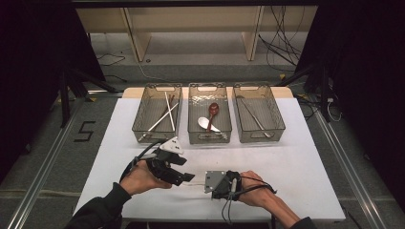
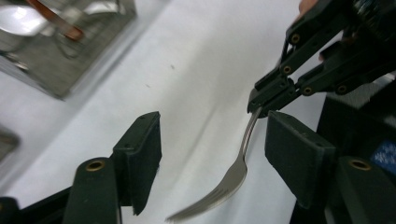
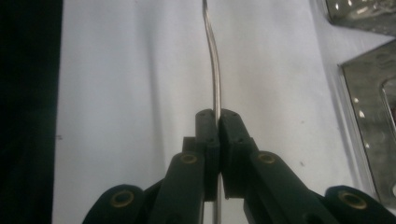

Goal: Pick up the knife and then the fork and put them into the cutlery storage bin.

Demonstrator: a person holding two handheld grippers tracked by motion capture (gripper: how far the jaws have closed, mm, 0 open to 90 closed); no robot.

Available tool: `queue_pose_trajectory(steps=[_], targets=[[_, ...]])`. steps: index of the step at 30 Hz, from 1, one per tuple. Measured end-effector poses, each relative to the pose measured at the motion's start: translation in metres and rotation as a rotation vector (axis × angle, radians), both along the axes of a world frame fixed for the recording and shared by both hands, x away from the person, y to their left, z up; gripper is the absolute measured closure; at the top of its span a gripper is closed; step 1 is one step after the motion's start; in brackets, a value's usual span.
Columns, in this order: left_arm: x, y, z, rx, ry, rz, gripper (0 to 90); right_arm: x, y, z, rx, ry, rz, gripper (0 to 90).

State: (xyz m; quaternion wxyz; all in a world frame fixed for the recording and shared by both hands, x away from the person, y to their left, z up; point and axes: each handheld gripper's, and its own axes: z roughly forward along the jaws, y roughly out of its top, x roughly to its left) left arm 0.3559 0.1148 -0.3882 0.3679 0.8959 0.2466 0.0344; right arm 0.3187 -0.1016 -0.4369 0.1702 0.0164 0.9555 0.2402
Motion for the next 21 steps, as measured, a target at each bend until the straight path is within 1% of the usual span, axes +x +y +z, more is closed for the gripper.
queue_pose_trajectory(steps=[1,3,4,5,6,7,9,10,12,15,16,19,21], targets=[[0.001,0.003,0.002,-0.011,-0.008,0.011,34.6,0.001,-0.002,0.000,-0.006,0.002,-0.011,88.0],[0.001,0.009,0.006,-0.042,-0.026,0.040,31.8,0.005,-0.005,0.000,0.001,0.003,-0.034,88.0],[0.001,0.012,0.007,-0.061,-0.032,0.058,29.7,0.008,-0.007,0.000,0.011,-0.012,-0.052,88.0],[0.002,0.015,0.007,-0.075,-0.037,0.071,28.1,0.011,-0.010,0.001,0.012,-0.013,-0.068,88.0],[0.002,0.019,0.007,-0.085,-0.050,0.086,27.3,0.013,-0.013,0.003,0.016,-0.002,-0.086,88.0],[0.002,0.022,0.007,-0.093,-0.053,0.094,26.5,0.016,-0.017,0.004,0.025,0.001,-0.116,87.9],[0.002,0.027,0.007,-0.111,-0.055,0.112,25.7,0.022,-0.023,0.006,0.043,-0.003,-0.148,87.9],[0.002,0.030,0.006,-0.126,-0.059,0.121,24.8,0.024,-0.026,0.007,0.053,-0.006,-0.169,87.9],[0.002,0.035,0.006,-0.141,-0.069,0.133,23.6,0.029,-0.032,0.010,0.064,-0.005,-0.204,87.9],[0.001,0.042,0.004,-0.176,-0.083,0.163,22.7,0.036,-0.040,0.013,0.094,-0.010,-0.245,87.9],[0.001,0.045,0.004,-0.185,-0.093,0.172,22.3,0.038,-0.043,0.015,0.104,-0.005,-0.258,87.9],[-0.001,0.052,0.001,-0.230,-0.103,0.208,21.1,0.042,-0.051,0.021,0.131,-0.008,-0.289,87.9],[-0.002,0.056,-0.001,-0.238,-0.114,0.225,21.0,0.046,-0.056,0.024,0.154,-0.011,-0.313,87.9]])
